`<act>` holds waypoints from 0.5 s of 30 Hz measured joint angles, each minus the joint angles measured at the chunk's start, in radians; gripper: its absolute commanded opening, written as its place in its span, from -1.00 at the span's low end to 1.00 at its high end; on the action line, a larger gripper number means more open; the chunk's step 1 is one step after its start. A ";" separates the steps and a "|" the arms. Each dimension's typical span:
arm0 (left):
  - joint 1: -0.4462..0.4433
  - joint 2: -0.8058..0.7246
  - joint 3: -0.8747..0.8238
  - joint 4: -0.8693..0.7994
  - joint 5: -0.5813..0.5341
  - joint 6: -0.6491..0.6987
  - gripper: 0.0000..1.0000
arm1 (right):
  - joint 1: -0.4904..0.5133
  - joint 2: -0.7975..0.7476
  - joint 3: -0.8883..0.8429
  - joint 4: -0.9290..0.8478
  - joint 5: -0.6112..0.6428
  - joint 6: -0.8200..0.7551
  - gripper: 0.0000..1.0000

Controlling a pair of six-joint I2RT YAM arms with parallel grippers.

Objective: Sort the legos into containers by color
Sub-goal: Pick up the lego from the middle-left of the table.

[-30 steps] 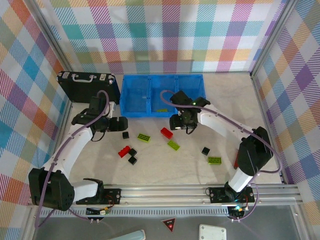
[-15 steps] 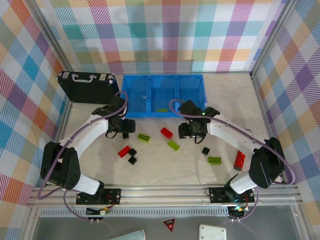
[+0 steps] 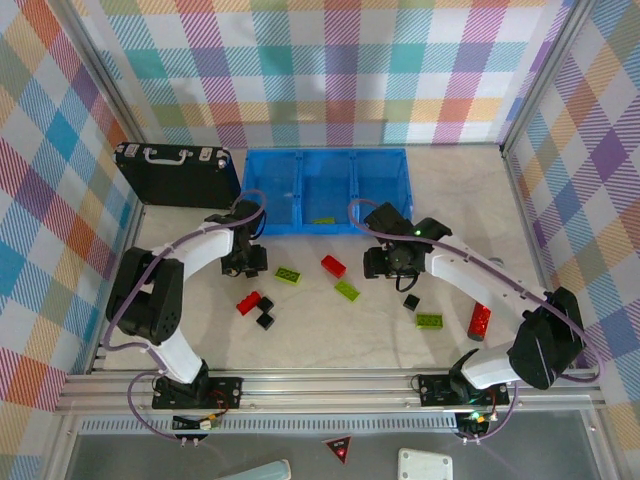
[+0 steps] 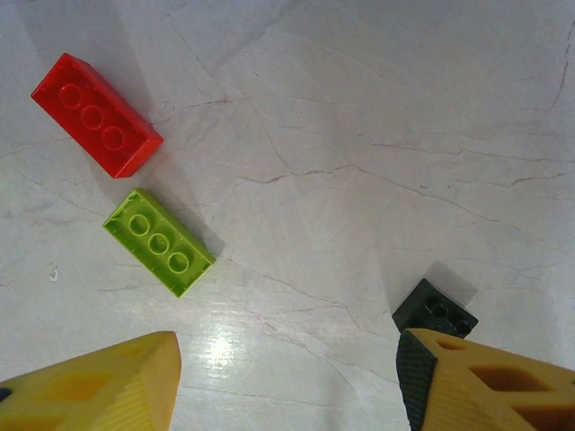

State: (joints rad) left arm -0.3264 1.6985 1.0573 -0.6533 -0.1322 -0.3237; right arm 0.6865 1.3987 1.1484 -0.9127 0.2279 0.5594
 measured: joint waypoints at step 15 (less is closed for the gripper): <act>0.005 0.045 0.000 0.032 0.018 -0.028 -0.31 | 0.000 -0.009 -0.016 -0.029 0.000 0.014 0.31</act>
State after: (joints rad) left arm -0.3218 1.7439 1.0576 -0.6212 -0.1139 -0.3515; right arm 0.6865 1.3895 1.1328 -0.9413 0.2283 0.5732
